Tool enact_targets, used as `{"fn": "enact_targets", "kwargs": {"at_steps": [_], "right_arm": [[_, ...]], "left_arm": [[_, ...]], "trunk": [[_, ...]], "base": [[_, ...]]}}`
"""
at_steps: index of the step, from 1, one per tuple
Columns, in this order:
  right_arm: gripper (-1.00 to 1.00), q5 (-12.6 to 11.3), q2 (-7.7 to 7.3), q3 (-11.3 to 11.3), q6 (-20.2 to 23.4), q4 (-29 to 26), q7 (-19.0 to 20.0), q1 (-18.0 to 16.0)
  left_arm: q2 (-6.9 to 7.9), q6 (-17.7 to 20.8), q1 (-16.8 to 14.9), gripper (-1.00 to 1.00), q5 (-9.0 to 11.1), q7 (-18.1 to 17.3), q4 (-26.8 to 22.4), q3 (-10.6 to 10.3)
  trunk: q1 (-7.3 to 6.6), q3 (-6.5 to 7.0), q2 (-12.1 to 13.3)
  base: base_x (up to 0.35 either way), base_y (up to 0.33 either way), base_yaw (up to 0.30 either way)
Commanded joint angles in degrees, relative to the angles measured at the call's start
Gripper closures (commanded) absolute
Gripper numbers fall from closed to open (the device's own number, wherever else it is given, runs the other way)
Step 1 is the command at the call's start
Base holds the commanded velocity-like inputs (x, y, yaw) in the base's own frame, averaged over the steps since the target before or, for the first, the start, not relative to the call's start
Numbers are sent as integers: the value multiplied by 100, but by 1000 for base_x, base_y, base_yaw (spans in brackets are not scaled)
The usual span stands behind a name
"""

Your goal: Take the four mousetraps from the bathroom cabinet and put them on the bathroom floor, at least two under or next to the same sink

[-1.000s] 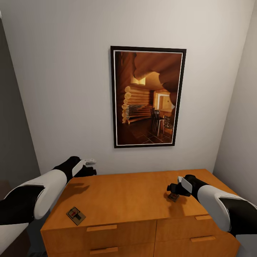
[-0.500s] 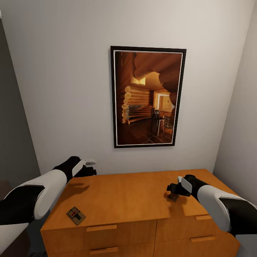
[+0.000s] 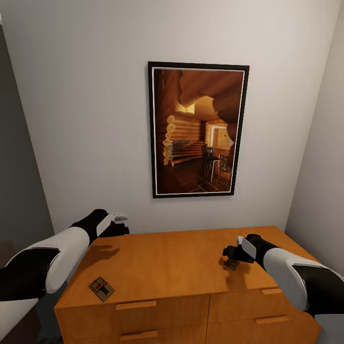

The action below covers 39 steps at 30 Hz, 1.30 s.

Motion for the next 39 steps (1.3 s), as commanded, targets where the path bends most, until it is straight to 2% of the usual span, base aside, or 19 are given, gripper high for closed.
{"fn": "enact_targets", "kwargs": {"at_steps": [1,39], "right_arm": [[-100,-17,0,-28,3,10,-5,-9],[-100,-17,-6,-36,-116,18,-16,194]], "left_arm": [[3,28,-3,-100,50,-4,-10,-43],[3,37,-3,-100,57,-4,-10,-39]], "trunk": [[1,-9,-7],[1,-9,-7]], "base": [[0,0,0],[0,0,0]]}}
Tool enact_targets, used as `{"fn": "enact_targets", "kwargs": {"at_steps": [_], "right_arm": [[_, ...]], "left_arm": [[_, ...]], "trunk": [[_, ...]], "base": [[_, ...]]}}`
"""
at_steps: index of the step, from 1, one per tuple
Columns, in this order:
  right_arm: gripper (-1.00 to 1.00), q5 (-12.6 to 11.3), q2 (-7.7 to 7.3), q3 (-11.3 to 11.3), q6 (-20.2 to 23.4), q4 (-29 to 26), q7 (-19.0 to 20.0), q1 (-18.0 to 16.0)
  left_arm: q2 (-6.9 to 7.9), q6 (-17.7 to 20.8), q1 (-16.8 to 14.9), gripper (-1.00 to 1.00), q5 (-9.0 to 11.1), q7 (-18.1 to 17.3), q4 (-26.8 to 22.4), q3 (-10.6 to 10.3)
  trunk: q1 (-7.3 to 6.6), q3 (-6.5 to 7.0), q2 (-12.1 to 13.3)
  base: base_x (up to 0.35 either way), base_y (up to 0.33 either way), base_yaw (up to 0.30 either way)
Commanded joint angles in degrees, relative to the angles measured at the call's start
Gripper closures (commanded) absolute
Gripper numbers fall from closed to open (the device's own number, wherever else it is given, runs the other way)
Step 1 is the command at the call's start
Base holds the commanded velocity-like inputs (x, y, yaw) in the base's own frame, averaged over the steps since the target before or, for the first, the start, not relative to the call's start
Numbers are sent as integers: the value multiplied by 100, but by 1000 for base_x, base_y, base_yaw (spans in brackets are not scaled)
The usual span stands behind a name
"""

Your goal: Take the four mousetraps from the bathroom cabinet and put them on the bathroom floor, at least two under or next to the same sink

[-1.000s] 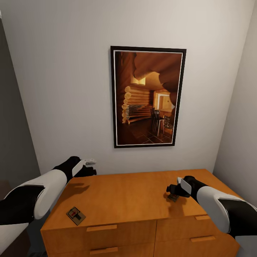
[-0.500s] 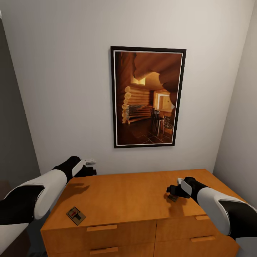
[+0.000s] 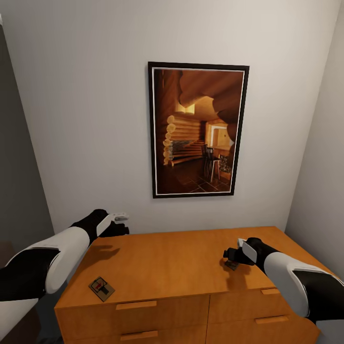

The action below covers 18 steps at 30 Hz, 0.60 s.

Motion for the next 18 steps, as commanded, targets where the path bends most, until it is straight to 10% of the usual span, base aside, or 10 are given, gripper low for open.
{"fn": "enact_targets", "kwargs": {"at_steps": [1,18], "right_arm": [[100,-9,0,-37,21,169,-13,3],[100,16,-11,-32,25,165,-54,10]], "left_arm": [[3,29,-3,-100,50,-4,-8,-41],[3,23,-3,-100,43,-4,-12,-44]], "trunk": [[2,-11,-4],[2,-11,-4]], "base": [[0,0,0],[0,0,0]]}}
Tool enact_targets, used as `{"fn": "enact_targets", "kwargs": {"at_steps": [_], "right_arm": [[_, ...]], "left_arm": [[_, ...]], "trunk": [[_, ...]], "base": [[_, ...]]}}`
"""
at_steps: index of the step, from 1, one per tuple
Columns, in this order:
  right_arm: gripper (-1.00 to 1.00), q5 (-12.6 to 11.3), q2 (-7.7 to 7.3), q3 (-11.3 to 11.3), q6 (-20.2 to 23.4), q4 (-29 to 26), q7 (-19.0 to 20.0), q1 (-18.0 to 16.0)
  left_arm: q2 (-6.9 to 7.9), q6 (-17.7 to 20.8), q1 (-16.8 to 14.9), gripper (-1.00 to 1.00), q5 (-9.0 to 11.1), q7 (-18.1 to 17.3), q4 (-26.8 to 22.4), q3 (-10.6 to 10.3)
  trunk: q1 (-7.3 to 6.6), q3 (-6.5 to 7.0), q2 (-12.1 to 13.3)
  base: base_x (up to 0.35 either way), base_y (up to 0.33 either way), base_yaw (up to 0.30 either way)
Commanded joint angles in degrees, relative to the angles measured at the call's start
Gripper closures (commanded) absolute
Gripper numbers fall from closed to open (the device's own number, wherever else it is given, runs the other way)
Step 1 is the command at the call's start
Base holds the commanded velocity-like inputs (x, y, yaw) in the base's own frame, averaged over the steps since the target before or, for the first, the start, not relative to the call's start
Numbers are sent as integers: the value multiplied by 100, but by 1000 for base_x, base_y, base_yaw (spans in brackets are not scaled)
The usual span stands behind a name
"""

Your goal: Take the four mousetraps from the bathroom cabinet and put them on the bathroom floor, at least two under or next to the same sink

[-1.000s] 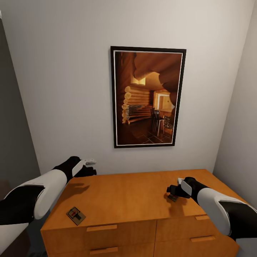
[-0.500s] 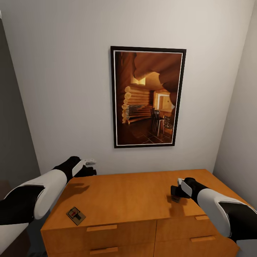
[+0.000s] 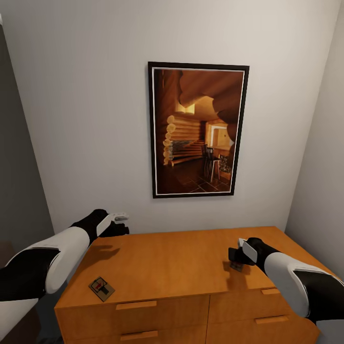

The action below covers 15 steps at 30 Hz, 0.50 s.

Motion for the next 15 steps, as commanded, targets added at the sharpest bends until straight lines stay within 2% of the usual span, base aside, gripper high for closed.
{"fn": "enact_targets", "kwargs": {"at_steps": [1,5,8,9,10,11,15], "right_arm": [[100,28,-4,57,34,182,-19,1],[100,98,-23,87,190,96,18,1],[100,112,-58,87,748,-285,26,1],[100,108,-79,86,1309,-851,24,1],[100,105,-84,82,1515,-1069,24,1],[100,100,-90,74,1937,-1513,22,1],[100,89,-98,50,2846,-2491,16,1]], "left_arm": [[3,31,-3,-100,49,-4,-10,-43],[3,47,-3,-100,42,-4,-18,-46],[3,51,-3,-100,41,-6,-24,-46],[-1,55,-3,-100,40,-8,-28,-47],[-2,57,-3,-100,40,-9,-30,-47],[-3,59,-3,-100,40,-11,-33,-47],[-5,61,-3,-100,40,-12,-37,-47]], "trunk": [[1,-10,-5],[1,-10,-5],[1,-10,-5],[1,-10,-5],[1,-10,-5],[1,-10,-5],[1,-10,-5]], "base": [[0,0,0],[0,0,0],[0,0,0],[0,0,0],[0,0,0],[0,0,0],[0,0,0]]}}
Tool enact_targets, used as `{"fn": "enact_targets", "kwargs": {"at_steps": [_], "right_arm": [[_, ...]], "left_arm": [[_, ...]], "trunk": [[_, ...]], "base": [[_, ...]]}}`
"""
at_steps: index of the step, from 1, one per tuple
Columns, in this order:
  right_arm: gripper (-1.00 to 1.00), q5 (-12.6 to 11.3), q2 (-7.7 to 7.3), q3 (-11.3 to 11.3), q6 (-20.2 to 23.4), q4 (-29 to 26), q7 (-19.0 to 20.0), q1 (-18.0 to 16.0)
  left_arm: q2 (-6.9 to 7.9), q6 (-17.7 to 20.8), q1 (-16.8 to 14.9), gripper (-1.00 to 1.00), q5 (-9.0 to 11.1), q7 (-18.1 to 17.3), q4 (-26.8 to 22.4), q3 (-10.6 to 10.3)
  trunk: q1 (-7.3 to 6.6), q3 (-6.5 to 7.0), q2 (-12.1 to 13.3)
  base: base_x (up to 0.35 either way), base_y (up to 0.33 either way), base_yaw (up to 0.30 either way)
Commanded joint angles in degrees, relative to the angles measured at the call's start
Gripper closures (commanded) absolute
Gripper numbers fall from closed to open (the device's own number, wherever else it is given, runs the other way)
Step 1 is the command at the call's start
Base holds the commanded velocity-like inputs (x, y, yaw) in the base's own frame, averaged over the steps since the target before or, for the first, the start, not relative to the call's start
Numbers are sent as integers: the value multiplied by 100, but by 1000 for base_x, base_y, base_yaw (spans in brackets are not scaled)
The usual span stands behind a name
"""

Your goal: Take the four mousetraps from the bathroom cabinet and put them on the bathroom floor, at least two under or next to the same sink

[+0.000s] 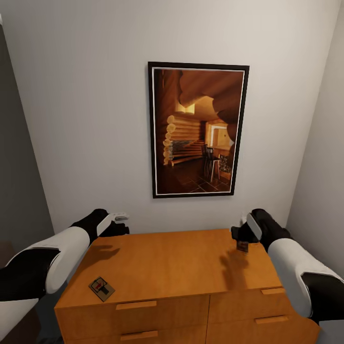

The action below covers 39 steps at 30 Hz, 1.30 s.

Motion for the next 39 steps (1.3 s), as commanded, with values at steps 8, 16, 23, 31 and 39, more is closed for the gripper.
{"fn": "enact_targets", "kwargs": {"at_steps": [8,16,23,31,39], "right_arm": [[100,-29,-11,-43,420,-891,-7,-3],[100,-70,1,-46,420,-1092,3,-3],[100,-81,34,-33,420,-1158,12,-3],[100,-61,9,14,420,-1172,22,-3],[100,-14,-24,28,420,-1173,44,-3]], "left_arm": [[2,37,-3,-100,49,-6,-10,-43],[2,39,-3,-100,48,-6,-10,-43],[-5,57,-3,-100,59,-6,5,-43],[-4,64,-3,-100,63,-6,3,-36],[-6,65,-3,-100,58,-12,-9,-34]], "trunk": [[1,-9,-6],[1,-9,-6],[1,-9,-6],[1,-9,-6],[1,-9,-6]], "base": [[0,0,0],[0,0,0],[0,0,0],[0,0,0],[0,0,0]]}}
